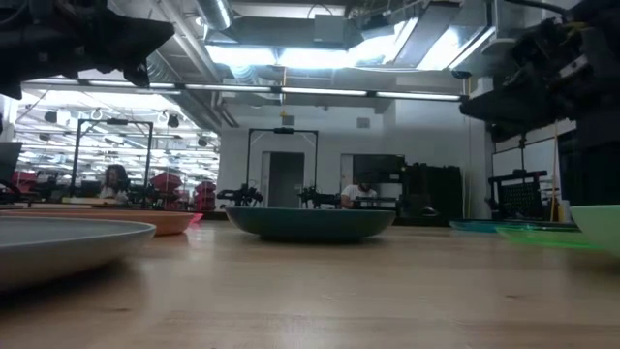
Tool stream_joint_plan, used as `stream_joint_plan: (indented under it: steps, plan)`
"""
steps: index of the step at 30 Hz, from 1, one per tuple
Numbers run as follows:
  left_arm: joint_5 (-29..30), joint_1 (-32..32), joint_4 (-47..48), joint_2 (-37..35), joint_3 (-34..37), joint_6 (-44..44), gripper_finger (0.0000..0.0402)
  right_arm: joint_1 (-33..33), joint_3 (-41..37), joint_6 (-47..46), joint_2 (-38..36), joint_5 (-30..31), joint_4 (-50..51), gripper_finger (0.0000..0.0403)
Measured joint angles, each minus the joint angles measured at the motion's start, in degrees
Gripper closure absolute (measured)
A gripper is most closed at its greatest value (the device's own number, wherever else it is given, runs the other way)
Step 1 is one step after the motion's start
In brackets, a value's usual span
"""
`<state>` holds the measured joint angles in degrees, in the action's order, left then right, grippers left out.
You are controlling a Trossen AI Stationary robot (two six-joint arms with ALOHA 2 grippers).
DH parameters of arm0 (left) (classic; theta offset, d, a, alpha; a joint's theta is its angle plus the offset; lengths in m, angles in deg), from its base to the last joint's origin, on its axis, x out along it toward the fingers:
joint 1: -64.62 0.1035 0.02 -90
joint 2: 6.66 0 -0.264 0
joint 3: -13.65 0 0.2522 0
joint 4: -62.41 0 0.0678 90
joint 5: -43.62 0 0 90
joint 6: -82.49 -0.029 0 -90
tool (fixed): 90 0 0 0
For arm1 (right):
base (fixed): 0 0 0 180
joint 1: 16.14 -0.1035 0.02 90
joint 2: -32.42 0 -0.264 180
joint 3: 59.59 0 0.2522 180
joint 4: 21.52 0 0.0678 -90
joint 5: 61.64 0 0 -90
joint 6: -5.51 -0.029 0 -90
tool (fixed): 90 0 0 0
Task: Stack plastic plates
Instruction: Adjust the gray plate
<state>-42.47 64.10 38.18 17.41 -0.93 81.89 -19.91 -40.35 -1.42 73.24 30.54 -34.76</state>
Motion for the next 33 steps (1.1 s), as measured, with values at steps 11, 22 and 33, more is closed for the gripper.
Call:
stream_joint_plan:
  steps: [11,22,33]
  plan:
    - [3.8,0.01,-1.63,-0.06,-0.11,0.28,0.0398,-0.02,11.81,3.53,19.23,-4.97,-0.02,0.0402]
    - [6.57,0.0,-1.26,-0.06,-0.11,4.95,0.0398,-3.54,24.13,11.25,36.02,-7.84,0.02,0.0402]
    - [7.14,-0.3,-0.77,-0.04,-0.11,6.45,0.0398,-4.9,34.02,13.46,49.66,-7.81,0.17,0.0402]
